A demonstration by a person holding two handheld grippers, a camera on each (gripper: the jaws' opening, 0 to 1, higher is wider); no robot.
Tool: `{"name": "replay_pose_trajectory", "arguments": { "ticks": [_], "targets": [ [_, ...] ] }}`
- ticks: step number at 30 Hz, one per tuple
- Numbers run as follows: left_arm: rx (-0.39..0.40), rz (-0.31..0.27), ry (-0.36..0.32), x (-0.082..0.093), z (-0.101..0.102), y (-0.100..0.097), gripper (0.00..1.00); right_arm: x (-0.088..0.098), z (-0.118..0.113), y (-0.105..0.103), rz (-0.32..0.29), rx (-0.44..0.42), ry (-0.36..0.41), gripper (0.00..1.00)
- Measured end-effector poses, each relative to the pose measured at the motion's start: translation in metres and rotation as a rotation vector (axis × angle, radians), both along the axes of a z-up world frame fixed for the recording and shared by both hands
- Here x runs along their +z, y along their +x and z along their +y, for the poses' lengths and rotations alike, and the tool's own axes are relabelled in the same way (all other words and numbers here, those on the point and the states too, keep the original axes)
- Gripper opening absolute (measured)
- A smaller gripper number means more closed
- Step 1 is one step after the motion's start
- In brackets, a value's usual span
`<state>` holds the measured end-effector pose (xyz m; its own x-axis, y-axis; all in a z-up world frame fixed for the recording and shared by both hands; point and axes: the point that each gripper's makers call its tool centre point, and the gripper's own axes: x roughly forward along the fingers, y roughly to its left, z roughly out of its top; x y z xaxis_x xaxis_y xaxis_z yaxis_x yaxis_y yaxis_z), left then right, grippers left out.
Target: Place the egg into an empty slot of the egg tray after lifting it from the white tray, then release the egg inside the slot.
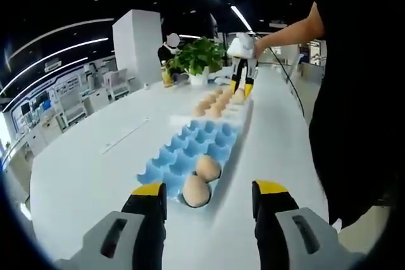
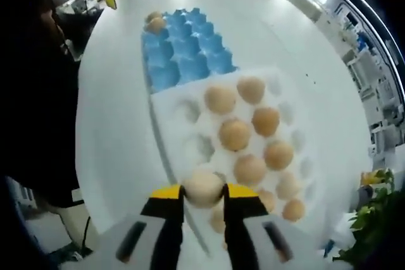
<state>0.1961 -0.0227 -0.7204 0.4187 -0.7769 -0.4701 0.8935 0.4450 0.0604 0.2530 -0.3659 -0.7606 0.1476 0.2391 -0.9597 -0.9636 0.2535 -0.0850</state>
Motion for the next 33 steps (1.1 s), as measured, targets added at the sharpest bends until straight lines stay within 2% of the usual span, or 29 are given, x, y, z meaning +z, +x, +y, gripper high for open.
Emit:
{"name": "replay_pose_trajectory", "arguments": {
  "ticks": [9, 19, 33],
  "targets": [
    [0.001, 0.002, 0.007, 0.0, -0.001, 0.0, 0.56, 0.006, 0.028, -0.001, -0.008, 0.06, 0.041, 0.23],
    [0.001, 0.004, 0.007, 0.0, 0.0, -0.001, 0.56, 0.006, 0.045, -0.003, 0.0, 0.096, 0.054, 0.23],
    [-0.002, 0.008, 0.006, -0.002, 0.0, -0.001, 0.55, 0.007, 0.097, -0.007, 0.01, 0.197, 0.102, 0.23]
  ]
}}
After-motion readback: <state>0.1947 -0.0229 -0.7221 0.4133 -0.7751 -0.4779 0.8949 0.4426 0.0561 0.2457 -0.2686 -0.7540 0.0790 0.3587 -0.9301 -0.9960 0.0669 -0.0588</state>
